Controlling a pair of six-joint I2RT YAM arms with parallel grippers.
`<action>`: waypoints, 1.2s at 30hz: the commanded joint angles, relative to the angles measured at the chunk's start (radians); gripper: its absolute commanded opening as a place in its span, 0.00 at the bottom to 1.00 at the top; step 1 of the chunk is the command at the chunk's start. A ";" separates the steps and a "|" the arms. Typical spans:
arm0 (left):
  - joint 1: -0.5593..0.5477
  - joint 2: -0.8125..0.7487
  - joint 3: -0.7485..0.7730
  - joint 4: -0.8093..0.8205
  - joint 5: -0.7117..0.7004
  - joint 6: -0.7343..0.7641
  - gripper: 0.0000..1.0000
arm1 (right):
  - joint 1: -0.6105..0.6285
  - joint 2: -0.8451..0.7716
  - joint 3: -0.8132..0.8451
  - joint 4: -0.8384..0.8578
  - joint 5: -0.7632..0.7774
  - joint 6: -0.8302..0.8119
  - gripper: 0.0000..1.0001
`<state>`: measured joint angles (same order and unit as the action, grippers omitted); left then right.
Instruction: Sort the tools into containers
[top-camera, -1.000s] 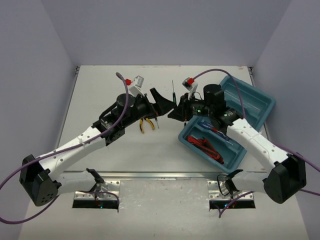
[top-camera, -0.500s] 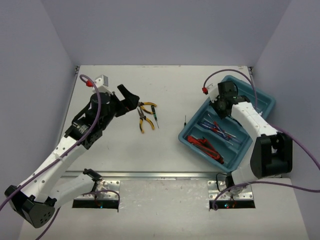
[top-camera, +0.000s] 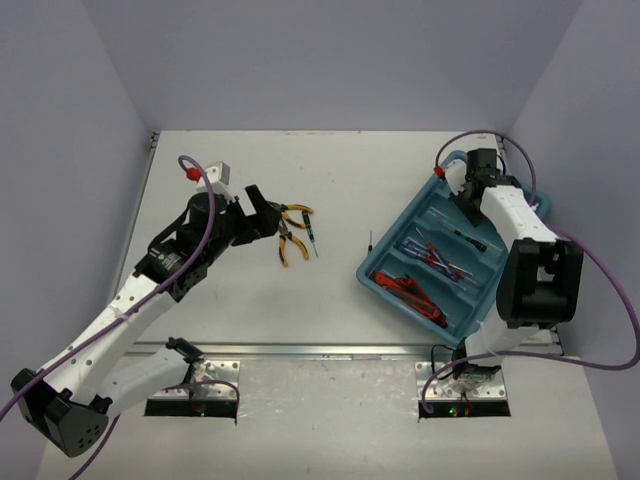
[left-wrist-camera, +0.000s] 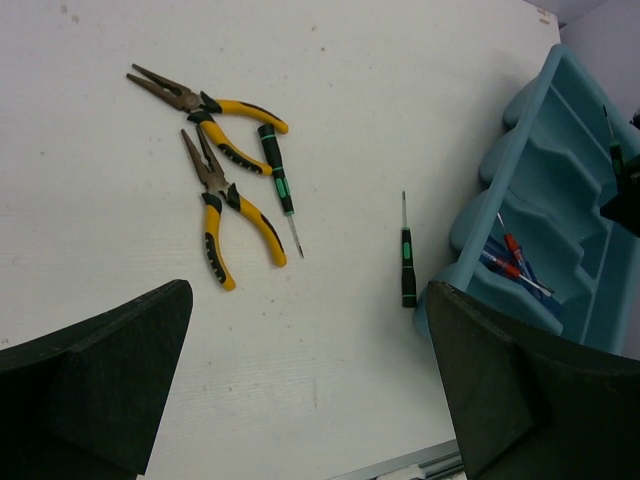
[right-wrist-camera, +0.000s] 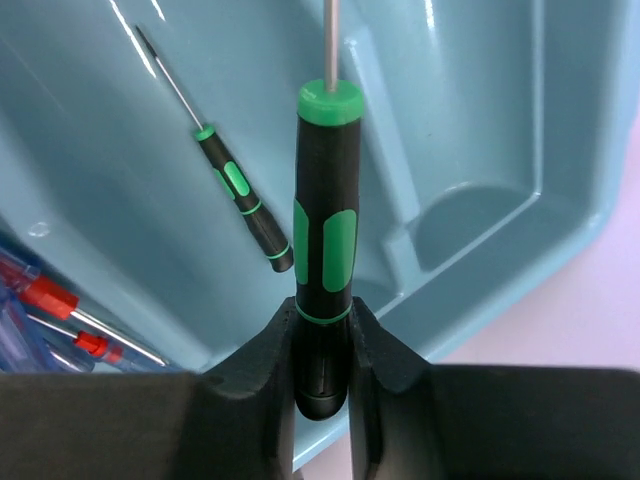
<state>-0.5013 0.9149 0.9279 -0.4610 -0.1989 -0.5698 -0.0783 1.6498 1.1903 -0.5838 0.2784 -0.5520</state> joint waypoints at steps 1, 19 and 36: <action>-0.009 -0.018 0.005 0.023 -0.004 0.034 1.00 | -0.012 0.005 0.025 -0.002 0.001 -0.020 0.26; -0.009 0.344 0.057 0.108 0.194 -0.054 1.00 | 0.061 -0.183 0.325 -0.106 -0.331 0.509 0.99; -0.114 1.189 0.704 0.063 0.240 -0.076 0.82 | 0.232 -0.620 -0.170 0.362 -0.640 0.893 0.99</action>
<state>-0.5752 2.0195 1.5238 -0.3701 0.0455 -0.6410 0.1321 1.0448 1.0061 -0.3219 -0.3704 0.3071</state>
